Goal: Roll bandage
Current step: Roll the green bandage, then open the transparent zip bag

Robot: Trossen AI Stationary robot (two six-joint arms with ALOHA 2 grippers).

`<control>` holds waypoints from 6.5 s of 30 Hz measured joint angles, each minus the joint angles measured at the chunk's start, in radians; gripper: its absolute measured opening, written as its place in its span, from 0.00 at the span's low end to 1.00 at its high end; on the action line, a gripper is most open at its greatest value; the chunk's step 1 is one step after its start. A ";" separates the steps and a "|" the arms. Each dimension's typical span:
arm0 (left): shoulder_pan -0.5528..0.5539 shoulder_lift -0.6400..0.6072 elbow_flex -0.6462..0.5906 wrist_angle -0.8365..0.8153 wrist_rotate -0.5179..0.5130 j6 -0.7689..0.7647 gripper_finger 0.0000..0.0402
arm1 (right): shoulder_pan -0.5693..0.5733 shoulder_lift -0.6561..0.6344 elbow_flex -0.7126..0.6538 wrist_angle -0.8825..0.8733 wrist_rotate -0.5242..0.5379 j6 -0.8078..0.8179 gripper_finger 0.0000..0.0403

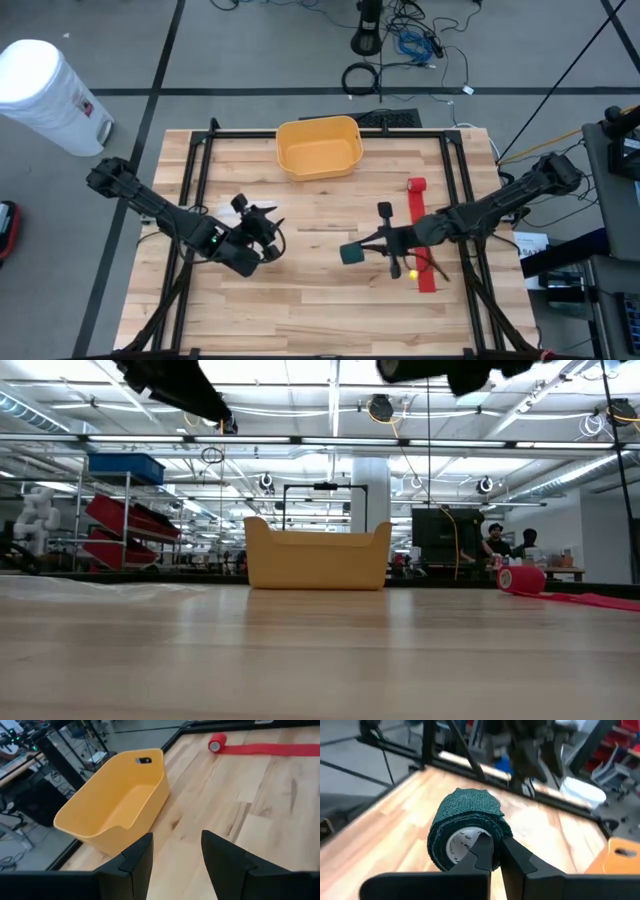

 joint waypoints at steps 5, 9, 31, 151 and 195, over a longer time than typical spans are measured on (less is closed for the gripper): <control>-0.001 0.000 0.035 0.009 0.002 0.023 0.43 | -0.067 0.110 0.000 -0.006 0.001 0.011 0.03; -0.009 0.000 0.040 0.011 0.006 0.027 0.43 | -0.122 0.211 0.000 -0.007 -0.001 0.030 0.03; -0.014 0.000 0.041 0.026 0.015 0.030 0.43 | -0.232 0.369 0.342 -0.569 -0.086 0.039 0.03; -0.101 0.392 0.091 0.056 0.640 -0.311 0.43 | 0.044 0.488 0.672 -0.699 -0.230 0.204 0.37; -0.126 0.586 0.087 0.167 0.524 -0.500 0.43 | 0.051 0.584 0.671 -0.786 -0.004 0.260 0.37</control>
